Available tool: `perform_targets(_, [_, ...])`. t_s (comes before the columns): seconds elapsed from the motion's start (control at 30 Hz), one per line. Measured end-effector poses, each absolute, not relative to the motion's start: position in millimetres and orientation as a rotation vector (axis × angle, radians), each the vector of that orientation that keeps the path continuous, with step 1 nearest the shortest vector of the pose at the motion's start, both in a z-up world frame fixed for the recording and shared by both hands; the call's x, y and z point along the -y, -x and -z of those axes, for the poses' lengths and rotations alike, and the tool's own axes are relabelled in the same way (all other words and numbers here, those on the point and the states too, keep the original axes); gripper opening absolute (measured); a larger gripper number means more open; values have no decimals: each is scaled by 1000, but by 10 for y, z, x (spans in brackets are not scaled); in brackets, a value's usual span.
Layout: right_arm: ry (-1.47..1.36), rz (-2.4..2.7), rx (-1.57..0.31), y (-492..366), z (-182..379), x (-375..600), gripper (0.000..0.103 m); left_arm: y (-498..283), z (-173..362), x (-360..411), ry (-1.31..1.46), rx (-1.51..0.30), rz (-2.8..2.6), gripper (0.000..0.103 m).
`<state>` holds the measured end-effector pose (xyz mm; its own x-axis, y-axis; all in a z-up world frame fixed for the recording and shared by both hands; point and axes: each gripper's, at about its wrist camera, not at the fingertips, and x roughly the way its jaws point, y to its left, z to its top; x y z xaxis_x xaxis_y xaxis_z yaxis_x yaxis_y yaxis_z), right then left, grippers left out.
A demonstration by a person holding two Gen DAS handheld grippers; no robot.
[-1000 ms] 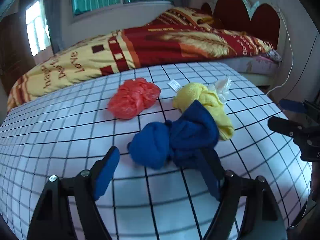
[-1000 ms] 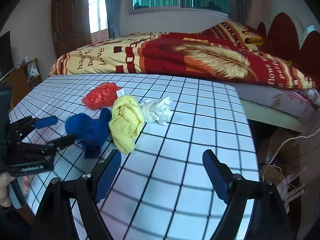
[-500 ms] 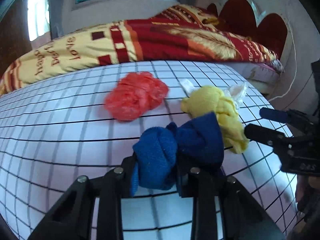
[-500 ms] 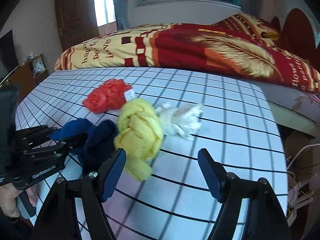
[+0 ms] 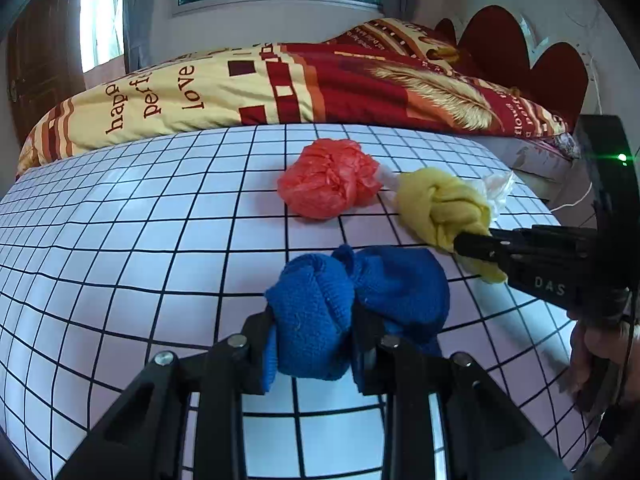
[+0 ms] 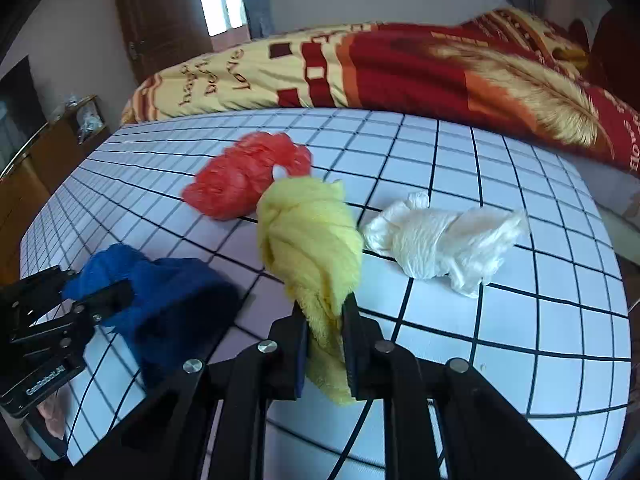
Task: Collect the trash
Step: 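Grasp the blue cloth with the left tool while the right tool grasps the yellow towel, then carry the blue cloth and yellow towel over the black bin and release both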
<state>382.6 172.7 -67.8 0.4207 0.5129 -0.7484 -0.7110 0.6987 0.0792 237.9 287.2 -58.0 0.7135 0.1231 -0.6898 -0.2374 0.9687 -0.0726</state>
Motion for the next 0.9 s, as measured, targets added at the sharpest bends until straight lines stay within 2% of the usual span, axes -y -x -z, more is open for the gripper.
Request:
perform_targets(0.43, [215,-736,-678,-3284,171,-937,14,-2076,273,-2438,113,-661,-148,30])
perform_targets(0.9, [162,-621,-621,-2682,-95,186,14,-1707,53,-1756,89,-616,-41,30])
